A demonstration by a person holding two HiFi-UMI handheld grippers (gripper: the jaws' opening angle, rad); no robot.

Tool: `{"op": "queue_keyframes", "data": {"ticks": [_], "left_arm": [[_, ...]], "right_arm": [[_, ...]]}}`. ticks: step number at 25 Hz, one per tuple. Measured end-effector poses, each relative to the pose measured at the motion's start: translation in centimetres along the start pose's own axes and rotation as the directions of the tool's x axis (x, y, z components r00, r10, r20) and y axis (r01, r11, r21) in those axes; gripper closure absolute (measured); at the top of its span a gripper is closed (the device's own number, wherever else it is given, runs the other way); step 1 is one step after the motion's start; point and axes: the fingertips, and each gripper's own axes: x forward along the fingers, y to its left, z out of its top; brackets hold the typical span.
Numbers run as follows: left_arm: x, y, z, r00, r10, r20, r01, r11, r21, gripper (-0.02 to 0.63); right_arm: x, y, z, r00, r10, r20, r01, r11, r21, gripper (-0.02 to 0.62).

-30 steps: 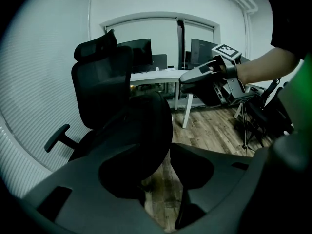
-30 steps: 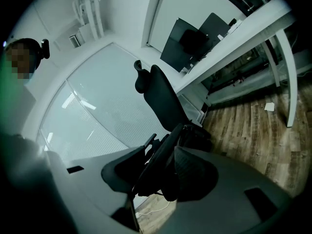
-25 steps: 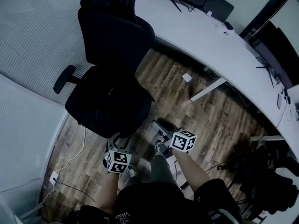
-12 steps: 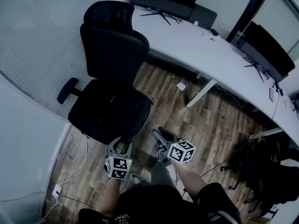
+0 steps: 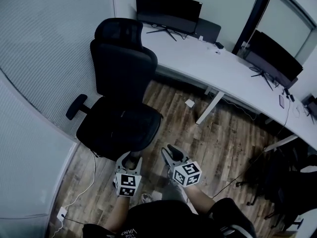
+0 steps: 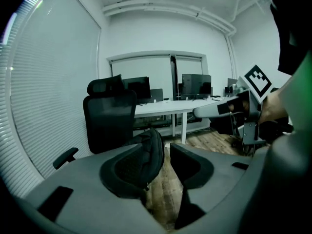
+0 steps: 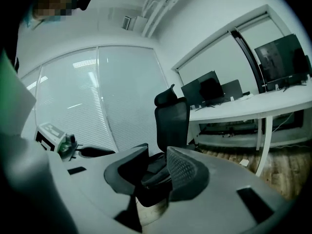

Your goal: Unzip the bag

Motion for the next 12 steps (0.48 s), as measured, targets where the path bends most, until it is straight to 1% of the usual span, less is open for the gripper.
{"op": "queue_keyframes", "data": {"ticks": [3, 6, 12], "left_arm": [[-1.9, -0.2, 1.3, 0.999, -0.002, 0.041, 0.002, 1.0, 0.016, 0.42], [-3.6, -0.4, 2.0, 0.998, -0.006, 0.064, 0.005, 1.0, 0.018, 0.42], [-6.7, -0.7, 3.0, 0.994, -0.021, 0.11, 0.018, 0.999, 0.033, 0.422]], "right_arm": [[-1.3, 1.7, 0.4, 1.0, -0.015, 0.017, 0.016, 0.999, -0.028, 0.474], [-2.4, 3.3, 0.8, 0.999, -0.019, 0.031, 0.02, 0.999, -0.03, 0.499], [-4.4, 6.2, 2.0, 0.998, -0.023, 0.064, 0.025, 0.999, -0.038, 0.528]]}}
